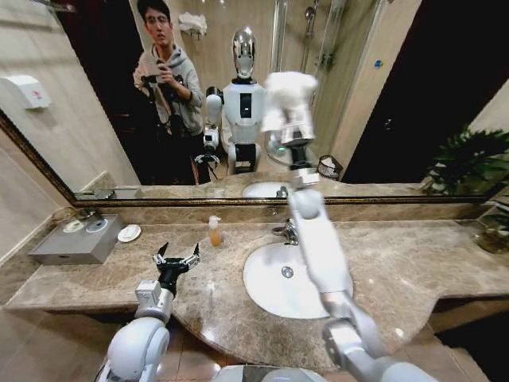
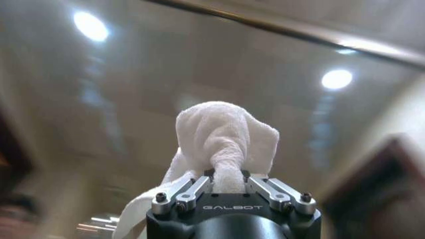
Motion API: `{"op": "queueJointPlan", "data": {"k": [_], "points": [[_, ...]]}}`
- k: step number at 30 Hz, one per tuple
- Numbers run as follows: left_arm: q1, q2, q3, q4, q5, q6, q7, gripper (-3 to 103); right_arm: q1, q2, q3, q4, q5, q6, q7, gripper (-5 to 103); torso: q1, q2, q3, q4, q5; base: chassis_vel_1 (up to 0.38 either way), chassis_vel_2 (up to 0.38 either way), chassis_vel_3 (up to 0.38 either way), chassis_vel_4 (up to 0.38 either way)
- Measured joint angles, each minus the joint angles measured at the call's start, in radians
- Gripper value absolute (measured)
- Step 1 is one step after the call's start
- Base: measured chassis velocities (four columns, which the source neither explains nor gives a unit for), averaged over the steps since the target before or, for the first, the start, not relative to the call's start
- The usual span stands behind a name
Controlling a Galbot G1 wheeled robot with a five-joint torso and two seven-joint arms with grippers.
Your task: Pick up the towel from the sink counter and wipe the mirror surface.
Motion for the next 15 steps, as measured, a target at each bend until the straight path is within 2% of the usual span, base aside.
{"op": "queueJointPlan", "data": {"k": [2,5,7,10,11,13,15], "points": [[0.0,0.0,0.0,0.0,0.0,0.0,0.0,100,0.013,-0.084,0.119,-0.028,0.046,-0.022,0.006,14,0.0,0.0,0.0,0.0,0.0,0.0,0.0,0.0,0.0],[0.0,0.0,0.0,0.0,0.0,0.0,0.0,100,0.014,-0.087,0.119,-0.029,0.057,-0.031,0.008,14,0.0,0.0,0.0,0.0006,-0.0002,0.0,0.0,0.0,0.0],[0.0,0.0,0.0,0.0,0.0,0.0,0.0,100,0.011,-0.044,0.094,-0.018,0.031,-0.036,0.007,14,0.0,0.0,0.0,0.0009,-0.0003,0.0,0.0,0.0,0.0],[0.0,0.0,0.0,0.0,0.0,0.0,0.0,100,0.008,0.059,0.025,-0.003,-0.043,-0.038,0.002,14,0.0,0.0,0.0,0.0015,-0.0006,0.0,0.0,0.0,0.0],[0.0,0.0,0.0,0.0,0.0,0.0,0.0,100,0.008,0.059,0.025,-0.003,-0.043,-0.038,0.002,14,0.0,0.0,0.0,0.0015,-0.0006,0.0,0.0,0.0,0.0],[0.0,0.0,0.0,0.0,0.0,0.0,0.0,100,0.016,0.139,-0.065,-0.006,-0.082,-0.015,-0.016,14,0.0,0.0,0.0,0.0021,-0.0008,0.0,0.0,0.0,0.0],[0.0,0.0,0.0,0.0,0.0,0.0,0.0,100,0.021,0.165,-0.161,-0.017,-0.085,0.01,-0.041,14,0.0,0.0,0.0,0.0021,-0.0015,0.0,0.0,0.0,0.0]]}}
